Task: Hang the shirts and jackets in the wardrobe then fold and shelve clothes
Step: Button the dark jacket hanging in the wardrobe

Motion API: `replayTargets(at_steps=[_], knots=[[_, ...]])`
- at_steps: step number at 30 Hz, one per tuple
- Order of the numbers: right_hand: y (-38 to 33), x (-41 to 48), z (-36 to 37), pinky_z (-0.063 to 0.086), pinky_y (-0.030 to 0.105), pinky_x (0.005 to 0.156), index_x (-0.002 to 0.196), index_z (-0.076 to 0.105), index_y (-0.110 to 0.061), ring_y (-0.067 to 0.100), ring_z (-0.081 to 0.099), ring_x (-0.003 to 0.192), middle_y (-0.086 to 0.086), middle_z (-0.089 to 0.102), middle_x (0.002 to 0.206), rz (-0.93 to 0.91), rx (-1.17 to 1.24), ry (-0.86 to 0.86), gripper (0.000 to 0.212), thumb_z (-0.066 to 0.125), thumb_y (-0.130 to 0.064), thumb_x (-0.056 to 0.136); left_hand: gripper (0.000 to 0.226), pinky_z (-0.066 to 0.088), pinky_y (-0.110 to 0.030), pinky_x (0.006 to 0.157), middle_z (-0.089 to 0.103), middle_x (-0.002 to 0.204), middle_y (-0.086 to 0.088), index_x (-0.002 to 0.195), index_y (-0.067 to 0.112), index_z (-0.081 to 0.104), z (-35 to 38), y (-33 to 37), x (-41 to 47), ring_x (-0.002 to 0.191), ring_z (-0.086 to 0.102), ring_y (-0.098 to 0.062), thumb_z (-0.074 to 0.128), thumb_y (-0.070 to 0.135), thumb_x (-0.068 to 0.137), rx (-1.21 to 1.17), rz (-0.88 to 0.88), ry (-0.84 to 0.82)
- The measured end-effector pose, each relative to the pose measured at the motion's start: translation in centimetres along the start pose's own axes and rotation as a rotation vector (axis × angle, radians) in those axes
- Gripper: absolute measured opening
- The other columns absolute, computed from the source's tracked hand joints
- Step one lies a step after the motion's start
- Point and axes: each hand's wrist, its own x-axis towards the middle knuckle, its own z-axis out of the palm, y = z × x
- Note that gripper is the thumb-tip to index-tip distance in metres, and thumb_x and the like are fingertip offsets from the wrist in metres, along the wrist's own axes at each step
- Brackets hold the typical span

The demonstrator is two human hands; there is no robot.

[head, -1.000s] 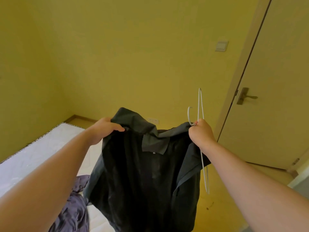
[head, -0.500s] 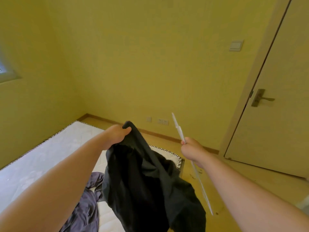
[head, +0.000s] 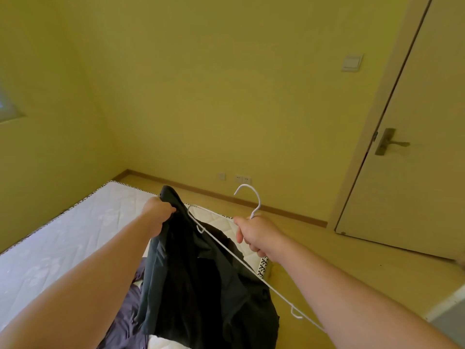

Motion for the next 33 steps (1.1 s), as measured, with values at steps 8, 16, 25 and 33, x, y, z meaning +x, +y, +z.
replayTargets(at_steps=[8, 16, 25, 33], knots=[[0.7, -0.5, 0.5, 0.023, 0.017, 0.04, 0.057, 0.071, -0.014, 0.013, 0.026, 0.033, -0.007, 0.036, 0.044, 0.068, -0.143, -0.056, 0.039, 0.051, -0.035, 0.083, 0.018, 0.037, -0.03, 0.052, 0.06, 0.08, -0.007, 0.103, 0.008, 0.054, -0.3, -0.8, 0.1, 0.064, 0.051, -0.018, 0.055, 0.026, 0.099, 0.489, 0.458, 0.207], [0.4, 0.4, 2.7, 0.025, 0.02, 0.039, 0.116, 0.033, -0.038, 0.015, 0.033, 0.048, 0.001, 0.042, 0.067, 0.043, 0.218, 0.027, 0.03, 0.05, -0.027, 0.094, 0.03, 0.044, -0.032, 0.062, 0.063, 0.084, -0.002, 0.093, 0.019, 0.057, 2.3, 3.7, -6.7, 0.076, 0.06, -0.019, 0.052, 0.047, 0.099, 0.502, 0.62, -0.166], [2.0, 0.1, 2.3, 0.017, 0.02, 0.037, 0.073, 0.033, -0.019, 0.012, 0.019, 0.037, -0.005, 0.03, 0.046, 0.044, 0.489, 0.041, 0.019, 0.048, -0.013, 0.083, 0.025, 0.054, -0.045, 0.08, 0.066, 0.096, -0.01, 0.101, 0.014, 0.058, 4.2, 3.6, -11.5, 0.089, 0.064, -0.028, 0.067, 0.035, 0.091, 0.294, 0.587, -0.454], [1.8, -0.2, 0.4, 0.016, 0.024, 0.041, 0.064, 0.034, -0.021, 0.015, 0.019, 0.042, -0.004, 0.03, 0.05, -0.057, 0.489, 0.141, 0.022, 0.052, -0.017, 0.077, 0.048, 0.036, -0.024, 0.064, 0.056, 0.089, 0.024, 0.108, 0.038, 0.055, 4.1, 2.3, -10.4, 0.087, 0.053, -0.008, 0.05, 0.077, 0.081, 0.892, 1.001, -0.267]])
